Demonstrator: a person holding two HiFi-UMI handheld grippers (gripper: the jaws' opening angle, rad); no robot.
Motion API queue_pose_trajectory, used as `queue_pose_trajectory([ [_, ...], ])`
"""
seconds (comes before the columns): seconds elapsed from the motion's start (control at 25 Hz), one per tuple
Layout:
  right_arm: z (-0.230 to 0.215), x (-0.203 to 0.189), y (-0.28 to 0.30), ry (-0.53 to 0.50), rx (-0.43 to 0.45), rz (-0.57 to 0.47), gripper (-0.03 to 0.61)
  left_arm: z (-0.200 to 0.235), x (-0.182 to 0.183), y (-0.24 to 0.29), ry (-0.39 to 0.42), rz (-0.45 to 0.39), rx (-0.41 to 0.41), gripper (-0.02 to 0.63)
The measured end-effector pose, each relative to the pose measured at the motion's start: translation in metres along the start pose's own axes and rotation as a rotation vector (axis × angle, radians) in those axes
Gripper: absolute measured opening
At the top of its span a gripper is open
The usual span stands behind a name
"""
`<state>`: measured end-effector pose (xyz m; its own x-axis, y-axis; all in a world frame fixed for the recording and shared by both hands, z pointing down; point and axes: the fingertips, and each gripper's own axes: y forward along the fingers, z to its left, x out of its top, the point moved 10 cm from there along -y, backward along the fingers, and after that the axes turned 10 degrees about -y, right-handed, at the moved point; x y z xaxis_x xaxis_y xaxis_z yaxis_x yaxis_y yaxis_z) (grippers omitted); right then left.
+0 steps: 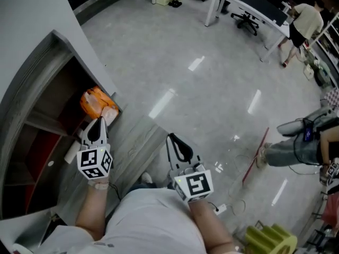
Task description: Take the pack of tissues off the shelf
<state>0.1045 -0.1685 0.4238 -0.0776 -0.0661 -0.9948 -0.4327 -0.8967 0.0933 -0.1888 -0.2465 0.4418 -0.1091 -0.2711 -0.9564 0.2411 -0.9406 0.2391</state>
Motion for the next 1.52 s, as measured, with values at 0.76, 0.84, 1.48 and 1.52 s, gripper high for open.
queue_pose_trajectory([
  [0.76, -0.054, 0.004, -0.065, 0.015, -0.232, -0.053, 0.026, -0.153, 0.000, 0.014, 0.055, 0.047, -0.445, 0.021],
  [0.84, -0.050, 0.002, -0.056, 0.007, -0.253, -0.048, 0.026, -0.146, -0.001, 0.018, 0.053, 0.048, -0.496, 0.021],
  [1.48, -0.065, 0.005, -0.038, 0.006, -0.220, -0.021, 0.026, -0.136, 0.005, 0.019, 0.042, 0.069, -0.570, 0.021],
  [1.52, -0.067, 0.006, -0.038, 0.008, -0.216, -0.020, 0.026, -0.136, 0.006, 0.019, 0.044, 0.073, -0.564, 0.021],
])
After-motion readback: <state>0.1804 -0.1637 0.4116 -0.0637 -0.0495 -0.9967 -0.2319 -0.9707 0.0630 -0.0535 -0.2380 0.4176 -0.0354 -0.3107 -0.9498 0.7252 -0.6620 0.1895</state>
